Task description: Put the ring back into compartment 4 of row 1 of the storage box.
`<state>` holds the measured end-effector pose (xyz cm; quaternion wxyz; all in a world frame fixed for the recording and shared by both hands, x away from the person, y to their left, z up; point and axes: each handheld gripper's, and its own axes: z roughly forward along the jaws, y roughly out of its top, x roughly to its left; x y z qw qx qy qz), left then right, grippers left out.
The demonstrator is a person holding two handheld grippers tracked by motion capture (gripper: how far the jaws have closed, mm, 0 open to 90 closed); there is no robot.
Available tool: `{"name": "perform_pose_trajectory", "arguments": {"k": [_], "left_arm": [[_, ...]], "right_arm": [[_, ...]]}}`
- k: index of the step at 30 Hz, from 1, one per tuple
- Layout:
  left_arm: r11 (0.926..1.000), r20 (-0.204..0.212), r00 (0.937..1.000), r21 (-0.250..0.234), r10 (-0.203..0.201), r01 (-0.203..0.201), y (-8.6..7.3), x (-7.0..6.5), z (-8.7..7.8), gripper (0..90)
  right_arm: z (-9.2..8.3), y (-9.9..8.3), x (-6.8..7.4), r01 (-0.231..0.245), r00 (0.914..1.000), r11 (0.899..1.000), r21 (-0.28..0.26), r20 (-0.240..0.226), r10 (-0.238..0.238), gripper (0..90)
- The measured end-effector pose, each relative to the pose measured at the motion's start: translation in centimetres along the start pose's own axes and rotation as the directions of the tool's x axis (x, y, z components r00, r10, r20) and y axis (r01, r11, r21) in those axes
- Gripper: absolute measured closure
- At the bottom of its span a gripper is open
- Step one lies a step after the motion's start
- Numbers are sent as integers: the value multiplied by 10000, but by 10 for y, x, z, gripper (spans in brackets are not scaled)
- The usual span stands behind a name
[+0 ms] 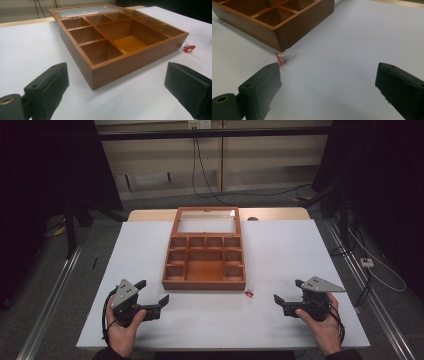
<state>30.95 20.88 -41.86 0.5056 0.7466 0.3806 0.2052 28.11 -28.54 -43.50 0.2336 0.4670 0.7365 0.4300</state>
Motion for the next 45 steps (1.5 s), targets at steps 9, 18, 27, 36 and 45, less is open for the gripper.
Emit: {"name": "perform_pose_trajectory", "arguments": {"k": [9,18,27,36,45], "left_arm": [[10000,13,10000,58,24,-24,0,-1,2,55],[10000,35,10000,74,12,-13,0,0,2,55],[10000,46,10000,97,-8,8,0,0,2,55],[9999,97,9999,137,42,-43,0,0,3,55],[9999,86,10000,143,41,-42,0,0,4,55]], "right_arm": [[1,7,10,252,9991,9997,17,-352,-251,50],[7,13,18,603,9939,9976,335,-942,-569,73],[19,20,22,838,9891,9926,882,-1283,-721,80],[33,36,25,1112,9835,9873,1133,-1554,-929,130],[55,46,30,1557,9733,9738,1656,-1940,-1226,235]]}}
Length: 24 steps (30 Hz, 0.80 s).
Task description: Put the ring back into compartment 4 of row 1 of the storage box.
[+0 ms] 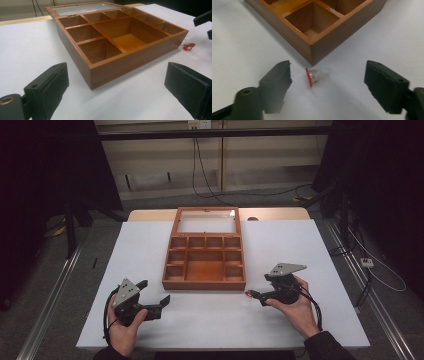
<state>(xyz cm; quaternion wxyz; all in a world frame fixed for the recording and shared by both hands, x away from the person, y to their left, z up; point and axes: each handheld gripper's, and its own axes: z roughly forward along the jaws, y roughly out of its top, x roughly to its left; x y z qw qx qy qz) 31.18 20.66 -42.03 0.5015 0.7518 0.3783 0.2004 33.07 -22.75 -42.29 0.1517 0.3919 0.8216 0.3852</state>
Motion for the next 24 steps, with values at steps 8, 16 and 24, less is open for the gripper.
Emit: {"name": "perform_pose_trajectory", "arguments": {"k": [8,16,24], "left_arm": [[10000,10,10000,40,-27,27,0,0,0,55],[10000,-2,10000,77,-2,2,0,1,0,55],[10000,-3,10000,84,-7,7,0,1,0,55]], "right_arm": [[8,-2,2,344,9994,9989,315,-22,-344,345],[20,-2,4,847,9964,9937,734,-158,-837,442],[28,-3,6,1102,9938,9885,1032,-271,-1080,481]]}}
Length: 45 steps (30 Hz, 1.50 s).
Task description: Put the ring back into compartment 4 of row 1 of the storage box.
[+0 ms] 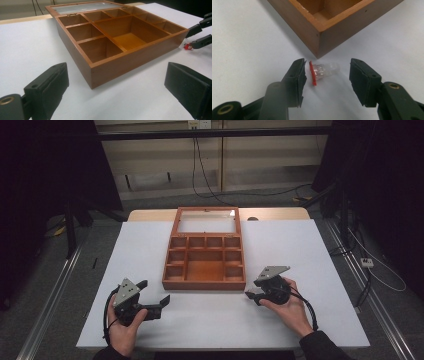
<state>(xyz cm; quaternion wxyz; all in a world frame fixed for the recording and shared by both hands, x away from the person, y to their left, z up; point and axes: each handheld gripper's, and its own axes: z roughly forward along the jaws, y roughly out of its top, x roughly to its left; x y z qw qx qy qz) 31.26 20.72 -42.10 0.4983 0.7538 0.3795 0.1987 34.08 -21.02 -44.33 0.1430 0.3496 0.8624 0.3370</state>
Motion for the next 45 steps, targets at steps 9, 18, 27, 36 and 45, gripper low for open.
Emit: {"name": "perform_pose_trajectory", "arguments": {"k": [9,18,27,36,45], "left_arm": [[10000,-1,10000,28,14,-13,0,0,0,55],[10000,-48,10000,38,22,-22,0,1,0,55],[10000,-12,10000,28,-14,14,0,1,0,55],[10000,-12,10000,16,-1,1,0,1,0,55],[10000,-7,10000,25,-4,4,0,1,0,55]], "right_arm": [[8,0,1,218,9998,9995,244,37,-219,487],[10,0,1,180,9997,9996,201,-169,-177,548],[9,0,0,79,9994,9998,182,-339,-73,600],[4,-1,-2,-40,9995,10000,-66,-317,38,601],[-6,-1,-4,-276,9991,9988,-406,-344,262,601]]}}
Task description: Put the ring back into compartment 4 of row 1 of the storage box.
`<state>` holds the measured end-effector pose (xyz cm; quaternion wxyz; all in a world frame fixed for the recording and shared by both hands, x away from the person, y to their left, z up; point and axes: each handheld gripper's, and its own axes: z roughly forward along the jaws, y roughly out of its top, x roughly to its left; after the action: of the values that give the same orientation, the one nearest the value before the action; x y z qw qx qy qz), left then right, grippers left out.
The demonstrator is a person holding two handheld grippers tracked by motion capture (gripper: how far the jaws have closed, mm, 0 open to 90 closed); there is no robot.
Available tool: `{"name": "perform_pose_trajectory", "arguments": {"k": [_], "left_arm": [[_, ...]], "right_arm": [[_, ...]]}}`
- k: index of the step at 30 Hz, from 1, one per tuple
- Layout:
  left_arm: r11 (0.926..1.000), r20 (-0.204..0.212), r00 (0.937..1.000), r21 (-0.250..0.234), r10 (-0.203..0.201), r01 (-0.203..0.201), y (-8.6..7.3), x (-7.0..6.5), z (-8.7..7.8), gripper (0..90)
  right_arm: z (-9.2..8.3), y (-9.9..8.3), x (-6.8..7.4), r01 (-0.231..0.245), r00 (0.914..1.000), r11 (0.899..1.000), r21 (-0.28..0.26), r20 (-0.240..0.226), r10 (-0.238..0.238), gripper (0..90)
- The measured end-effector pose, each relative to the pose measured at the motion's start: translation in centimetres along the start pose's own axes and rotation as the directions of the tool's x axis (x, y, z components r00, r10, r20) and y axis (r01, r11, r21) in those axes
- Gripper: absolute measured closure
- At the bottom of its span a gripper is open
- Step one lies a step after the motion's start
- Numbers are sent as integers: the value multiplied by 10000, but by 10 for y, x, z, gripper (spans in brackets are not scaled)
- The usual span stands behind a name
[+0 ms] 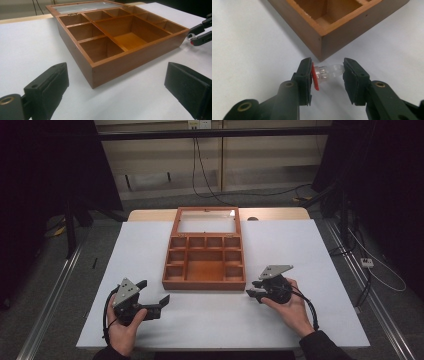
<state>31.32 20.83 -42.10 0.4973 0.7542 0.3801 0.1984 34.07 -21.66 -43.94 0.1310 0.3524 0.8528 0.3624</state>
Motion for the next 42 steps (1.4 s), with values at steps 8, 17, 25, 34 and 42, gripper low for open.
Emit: {"name": "perform_pose_trajectory", "arguments": {"k": [8,17,25,34,42], "left_arm": [[10000,2,10000,-23,-57,57,0,0,0,55],[10000,-15,10000,1,-22,22,0,1,0,55],[10000,-47,10000,-7,-75,75,0,1,0,55],[10000,-67,10000,24,-46,46,0,1,0,55],[10000,-67,10000,79,50,-50,0,1,0,55]], "right_arm": [[-11,0,-5,-209,9998,9990,-394,64,211,601],[-18,2,-7,-264,9996,9969,-748,58,269,601],[-26,5,-9,-379,9992,9922,-1185,78,391,601],[-33,10,-11,-349,9990,9884,-1479,236,388,601],[-39,20,-12,-263,9991,9842,-1749,278,316,601]]}}
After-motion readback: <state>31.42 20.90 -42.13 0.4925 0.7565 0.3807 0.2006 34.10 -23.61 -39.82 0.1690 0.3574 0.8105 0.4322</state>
